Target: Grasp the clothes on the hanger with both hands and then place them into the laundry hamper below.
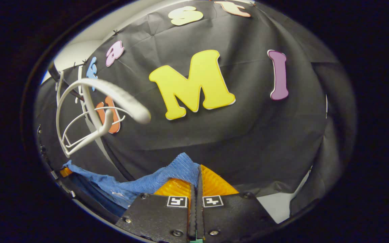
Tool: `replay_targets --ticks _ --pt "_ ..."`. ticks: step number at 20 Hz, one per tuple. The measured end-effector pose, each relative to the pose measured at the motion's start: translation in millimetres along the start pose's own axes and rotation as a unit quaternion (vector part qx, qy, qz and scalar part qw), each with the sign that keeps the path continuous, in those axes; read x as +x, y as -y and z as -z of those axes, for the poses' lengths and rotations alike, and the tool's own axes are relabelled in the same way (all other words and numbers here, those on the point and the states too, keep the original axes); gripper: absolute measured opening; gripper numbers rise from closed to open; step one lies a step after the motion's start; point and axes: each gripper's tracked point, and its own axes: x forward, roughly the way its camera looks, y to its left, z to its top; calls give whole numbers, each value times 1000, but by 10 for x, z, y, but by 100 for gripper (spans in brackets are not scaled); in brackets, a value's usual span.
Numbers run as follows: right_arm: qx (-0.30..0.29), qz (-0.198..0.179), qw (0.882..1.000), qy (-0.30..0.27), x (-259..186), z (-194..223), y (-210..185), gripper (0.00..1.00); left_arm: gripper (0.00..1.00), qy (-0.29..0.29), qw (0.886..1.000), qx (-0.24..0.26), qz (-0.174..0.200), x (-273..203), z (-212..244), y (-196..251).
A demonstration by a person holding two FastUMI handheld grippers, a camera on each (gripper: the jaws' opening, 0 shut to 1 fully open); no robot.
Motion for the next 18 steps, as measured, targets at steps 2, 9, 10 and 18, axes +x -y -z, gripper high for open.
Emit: replay_targets --ticks 2,9,10,18 --pt "-1 2 1000 -14 -58 229 -51 4 0 -14 1000 -1 8 -65 148 15" --pt "17 -25 998 -57 -264 823 -662 4 0 -40 996 28 75 -364 508 406" --pt "22 -34 997 -63 -300 898 -784 4 0 -43 995 34 85 -402 546 471" --pt "-12 -75 994 -82 -543 1338 -1510 4 0 -74 983 18 164 -791 904 1004"
